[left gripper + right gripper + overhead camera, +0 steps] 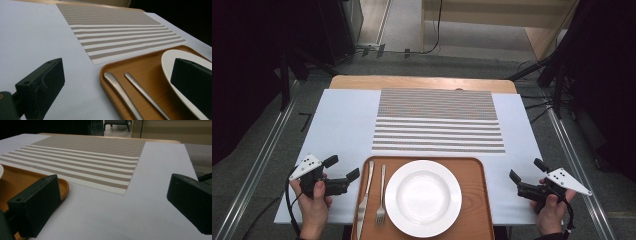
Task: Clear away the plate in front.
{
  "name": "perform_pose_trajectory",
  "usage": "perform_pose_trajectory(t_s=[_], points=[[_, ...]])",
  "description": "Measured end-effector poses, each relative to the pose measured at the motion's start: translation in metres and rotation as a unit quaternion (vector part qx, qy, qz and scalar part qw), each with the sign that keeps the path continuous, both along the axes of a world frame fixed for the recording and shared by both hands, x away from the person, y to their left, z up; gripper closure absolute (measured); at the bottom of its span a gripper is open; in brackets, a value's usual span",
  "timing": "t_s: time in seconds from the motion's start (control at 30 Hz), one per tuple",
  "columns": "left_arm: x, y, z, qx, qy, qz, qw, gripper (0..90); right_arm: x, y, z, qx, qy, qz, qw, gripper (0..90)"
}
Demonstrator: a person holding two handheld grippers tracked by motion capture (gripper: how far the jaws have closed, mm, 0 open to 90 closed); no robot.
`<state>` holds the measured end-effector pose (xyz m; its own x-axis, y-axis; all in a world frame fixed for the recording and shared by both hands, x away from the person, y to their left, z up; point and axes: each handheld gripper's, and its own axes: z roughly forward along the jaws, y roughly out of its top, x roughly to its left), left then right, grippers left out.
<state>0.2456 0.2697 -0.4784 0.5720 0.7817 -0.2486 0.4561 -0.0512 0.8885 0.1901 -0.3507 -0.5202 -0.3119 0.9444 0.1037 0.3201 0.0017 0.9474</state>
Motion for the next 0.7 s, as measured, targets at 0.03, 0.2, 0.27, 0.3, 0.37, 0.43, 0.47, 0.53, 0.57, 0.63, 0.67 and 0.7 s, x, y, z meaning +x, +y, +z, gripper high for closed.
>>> perform_pose_trajectory(t_s=[0.03,0.2,0.27,0.3,0.37,0.43,0.47,0.53,0.57,0.63,0.67,0.7], points=[[0.0,0.003,-0.001,-0.001,-0.001,0.004,1.0,0.0,0.0,0.0,0.0,0.0,0.0,0.0,1.0,0.0],[0.001,0.018,-0.006,-0.001,0.003,0.013,0.9999,0.0,0.0,0.0,0.0,0.0,0.0,0.0,1.0,0.0],[0.001,0.024,-0.008,-0.005,0.004,0.02,0.9998,0.0,0.0,0.0,0.0,0.0,0.0,0.0,1.0,0.0],[0.0,0.027,-0.009,0.0,0.004,0.022,0.9997,0.0,0.0,0.0,0.0,0.0,0.0,0.0,1.0,0.0],[-0.001,0.031,-0.011,0.011,0.003,0.027,0.9996,0.0,0.0,0.0,0.0,0.0,0.0,0.0,1.0,0.0],[-0.001,0.034,-0.012,0.012,0.004,0.03,0.9995,0.0,0.0,0.0,0.0,0.0,0.0,0.0,1.0,0.0],[-0.001,0.036,-0.012,0.013,0.003,0.031,0.9994,0.0,0.0,0.0,0.0,0.0,0.0,0.0,1.0,0.0],[-0.002,0.039,-0.013,0.015,0.003,0.035,0.9993,0.0,0.0,0.0,0.0,0.0,0.0,0.0,1.0,0.0],[-0.002,0.04,-0.013,0.016,0.003,0.037,0.9992,0.0,0.0,0.0,0.0,-0.001,0.0,0.0,1.0,0.0],[-0.002,0.043,-0.013,0.017,0.003,0.041,0.999,0.0,0.0,0.0,0.0,-0.001,0.0,0.0,1.0,0.0],[-0.003,0.045,-0.012,0.02,0.002,0.041,0.999,0.0,0.0,0.0,0.0,-0.001,0.0,0.0,1.0,0.0],[-0.004,0.047,-0.012,0.024,0.001,0.041,0.9989,0.0,0.0,0.0,0.0,-0.001,0.0,0.0,1.0,0.0]])
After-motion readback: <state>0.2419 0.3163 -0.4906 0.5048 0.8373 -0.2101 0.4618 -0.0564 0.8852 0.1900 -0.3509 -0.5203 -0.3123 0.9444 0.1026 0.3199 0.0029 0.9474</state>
